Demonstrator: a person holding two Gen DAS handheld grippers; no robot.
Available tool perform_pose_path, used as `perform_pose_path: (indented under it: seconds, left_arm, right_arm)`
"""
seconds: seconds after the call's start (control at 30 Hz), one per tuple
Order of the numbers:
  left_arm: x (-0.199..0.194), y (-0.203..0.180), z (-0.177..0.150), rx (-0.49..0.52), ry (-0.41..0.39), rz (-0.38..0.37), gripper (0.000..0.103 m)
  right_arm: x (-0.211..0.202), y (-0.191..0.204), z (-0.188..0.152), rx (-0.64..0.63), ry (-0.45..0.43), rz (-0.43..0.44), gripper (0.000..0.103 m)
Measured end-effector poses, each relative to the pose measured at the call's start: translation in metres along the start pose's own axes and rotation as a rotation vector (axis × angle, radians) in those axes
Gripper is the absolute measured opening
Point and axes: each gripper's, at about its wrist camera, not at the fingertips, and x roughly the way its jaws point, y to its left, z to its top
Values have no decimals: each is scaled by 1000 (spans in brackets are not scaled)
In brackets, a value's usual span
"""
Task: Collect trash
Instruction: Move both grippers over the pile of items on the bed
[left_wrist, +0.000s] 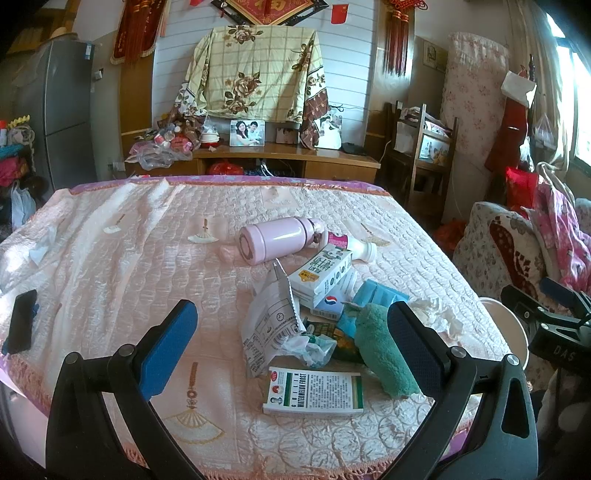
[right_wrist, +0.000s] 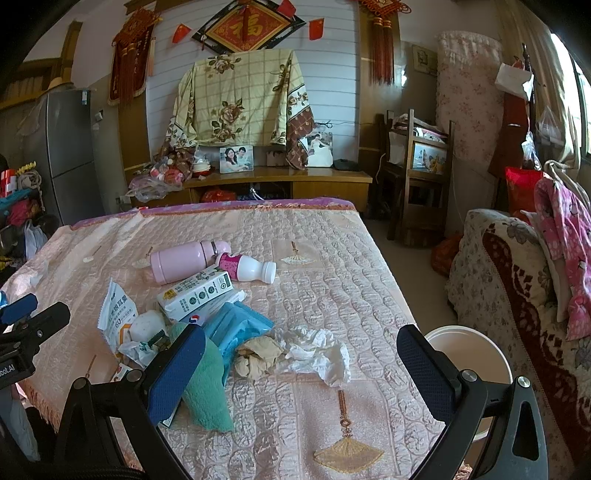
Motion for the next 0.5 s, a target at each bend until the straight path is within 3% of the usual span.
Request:
perform_pose_path:
  seconds: [0.5]
  left_arm:
    - [-1, 3, -1, -8, 5, 15, 102]
  right_arm:
    - [0, -1, 0, 3, 3, 0, 103]
